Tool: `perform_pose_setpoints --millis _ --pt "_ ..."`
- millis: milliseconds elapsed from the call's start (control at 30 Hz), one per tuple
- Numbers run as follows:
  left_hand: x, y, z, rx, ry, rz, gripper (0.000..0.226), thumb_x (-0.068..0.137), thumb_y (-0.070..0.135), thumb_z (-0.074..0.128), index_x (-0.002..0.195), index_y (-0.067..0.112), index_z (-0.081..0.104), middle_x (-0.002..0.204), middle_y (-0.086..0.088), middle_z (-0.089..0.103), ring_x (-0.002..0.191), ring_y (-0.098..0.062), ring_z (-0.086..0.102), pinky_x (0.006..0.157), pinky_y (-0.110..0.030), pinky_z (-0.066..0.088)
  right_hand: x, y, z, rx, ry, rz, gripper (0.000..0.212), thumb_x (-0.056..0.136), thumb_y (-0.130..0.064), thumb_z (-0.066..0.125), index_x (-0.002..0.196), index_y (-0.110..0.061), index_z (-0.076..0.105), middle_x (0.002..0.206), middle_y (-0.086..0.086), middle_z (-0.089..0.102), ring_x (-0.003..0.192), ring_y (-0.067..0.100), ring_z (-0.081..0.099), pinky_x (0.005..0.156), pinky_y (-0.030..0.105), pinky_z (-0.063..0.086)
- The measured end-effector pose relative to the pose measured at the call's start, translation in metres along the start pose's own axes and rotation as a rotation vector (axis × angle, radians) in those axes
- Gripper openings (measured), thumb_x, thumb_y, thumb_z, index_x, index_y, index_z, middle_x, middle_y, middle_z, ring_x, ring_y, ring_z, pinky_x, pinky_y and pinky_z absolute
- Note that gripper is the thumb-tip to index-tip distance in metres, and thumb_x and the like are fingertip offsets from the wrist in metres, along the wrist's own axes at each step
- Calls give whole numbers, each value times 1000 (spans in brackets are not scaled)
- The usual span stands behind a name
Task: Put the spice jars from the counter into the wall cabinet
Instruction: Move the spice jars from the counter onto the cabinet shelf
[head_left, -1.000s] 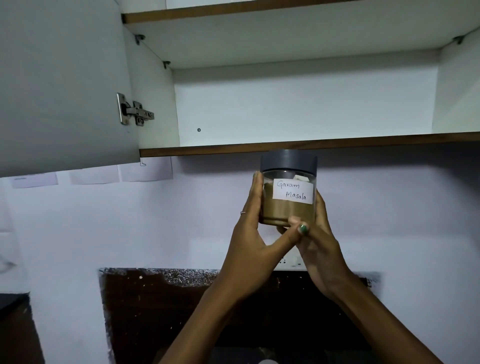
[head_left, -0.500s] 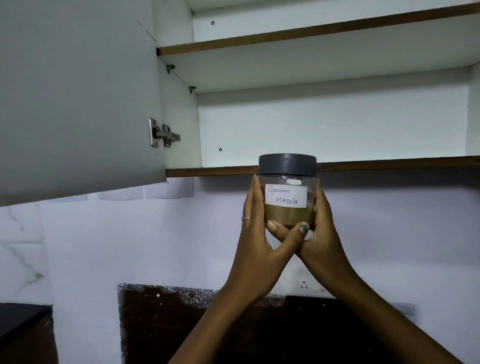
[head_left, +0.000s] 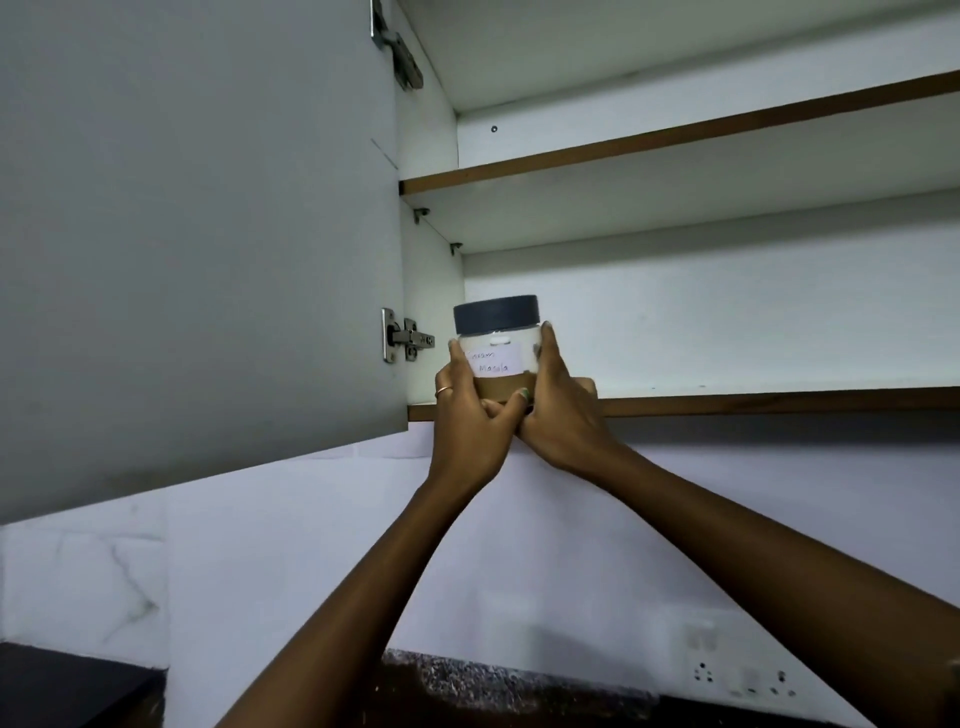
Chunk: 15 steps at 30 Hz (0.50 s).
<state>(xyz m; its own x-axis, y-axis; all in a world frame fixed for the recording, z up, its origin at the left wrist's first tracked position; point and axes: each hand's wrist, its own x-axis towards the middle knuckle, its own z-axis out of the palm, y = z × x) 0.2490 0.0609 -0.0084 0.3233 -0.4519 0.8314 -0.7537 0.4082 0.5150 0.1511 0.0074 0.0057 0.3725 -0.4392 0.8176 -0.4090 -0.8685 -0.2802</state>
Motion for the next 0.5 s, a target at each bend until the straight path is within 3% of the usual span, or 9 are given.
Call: perform_pose_setpoints --millis 67,100,167,200,267,333,500 --pt "8 -15 0 19 -4 -16 88 88 24 63 153 17 4 143 -13 33 69 17 53 65 1 39 12 3 15 -63 -61 -3 106 83 -46 60 146 -10 -17 143 7 40 124 25 45 106 43 31" --pt "12 -21 0 32 -4 -22 88 88 23 63 153 16 3 142 -13 34 67 21 52 65 -1 38 17 5 21 -79 -86 0 105 85 -45 58 146 -10 -19 144 7 40 126 24 44 107 44 30" --pt "19 -29 -2 64 2 -29 89 88 23 62 153 16 2 141 -13 36 68 13 56 72 -9 40 26 6 32 -85 -117 19 104 86 -46 56 145 -11 -23 148 7 35 131 25 41 109 49 26" --pt "23 -33 -3 85 7 -34 90 88 25 62 153 17 1 139 -12 38 72 6 58 79 -17 44 30 6 37 -89 -123 33 104 86 -48 54 144 -11 -24 150 6 34 132 25 40 109 51 24" --pt "32 -41 -4 134 5 -56 89 89 31 60 153 15 0 138 -13 41 100 -15 59 95 -34 46 38 5 46 -129 -126 58 104 86 -53 50 143 -10 -26 149 4 35 128 25 43 105 53 21" --pt "41 -48 -3 167 -21 -94 86 91 36 56 152 12 -1 142 -14 41 123 -27 49 105 -43 40 44 5 56 -202 -131 85 100 88 -52 46 143 -7 -25 145 4 40 123 24 48 104 56 18" --pt "49 -60 7 275 -15 -172 82 96 41 45 151 9 -8 153 -12 29 140 -28 29 115 -42 15 50 7 73 -452 -86 137 83 90 -35 45 147 -3 -5 119 7 59 111 26 51 101 52 19"
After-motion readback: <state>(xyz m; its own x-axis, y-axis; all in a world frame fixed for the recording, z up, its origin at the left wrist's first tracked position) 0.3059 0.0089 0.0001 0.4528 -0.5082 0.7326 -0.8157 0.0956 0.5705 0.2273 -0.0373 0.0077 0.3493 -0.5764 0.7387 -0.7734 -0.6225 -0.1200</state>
